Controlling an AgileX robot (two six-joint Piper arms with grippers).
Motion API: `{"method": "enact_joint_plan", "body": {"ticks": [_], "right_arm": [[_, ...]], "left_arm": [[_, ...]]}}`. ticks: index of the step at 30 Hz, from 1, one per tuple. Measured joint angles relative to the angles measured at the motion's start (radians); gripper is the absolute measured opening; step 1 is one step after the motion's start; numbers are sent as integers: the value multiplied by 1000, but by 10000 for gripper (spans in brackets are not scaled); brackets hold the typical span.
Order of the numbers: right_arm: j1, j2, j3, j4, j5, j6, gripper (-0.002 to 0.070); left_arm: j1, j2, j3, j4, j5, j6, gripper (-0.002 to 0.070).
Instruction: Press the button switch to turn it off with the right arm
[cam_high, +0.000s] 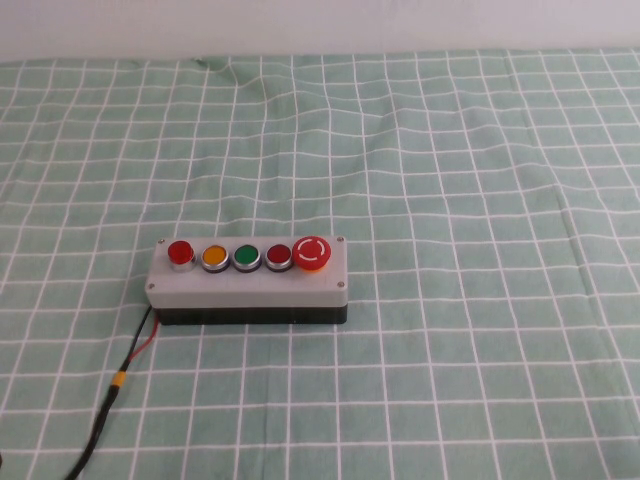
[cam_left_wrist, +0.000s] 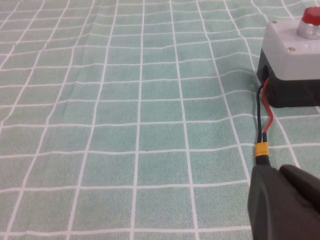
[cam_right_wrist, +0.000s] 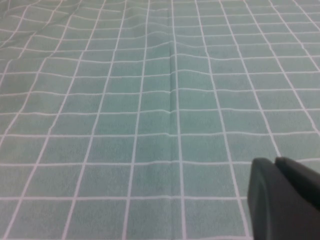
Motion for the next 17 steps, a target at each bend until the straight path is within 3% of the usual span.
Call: {"method": "enact_joint_plan", "body": {"ticks": [17], "right_arm": [[-6, 0, 0, 9, 0, 0, -16]], "left_arm": [[0, 0, 0, 0, 0, 0, -3]]}}
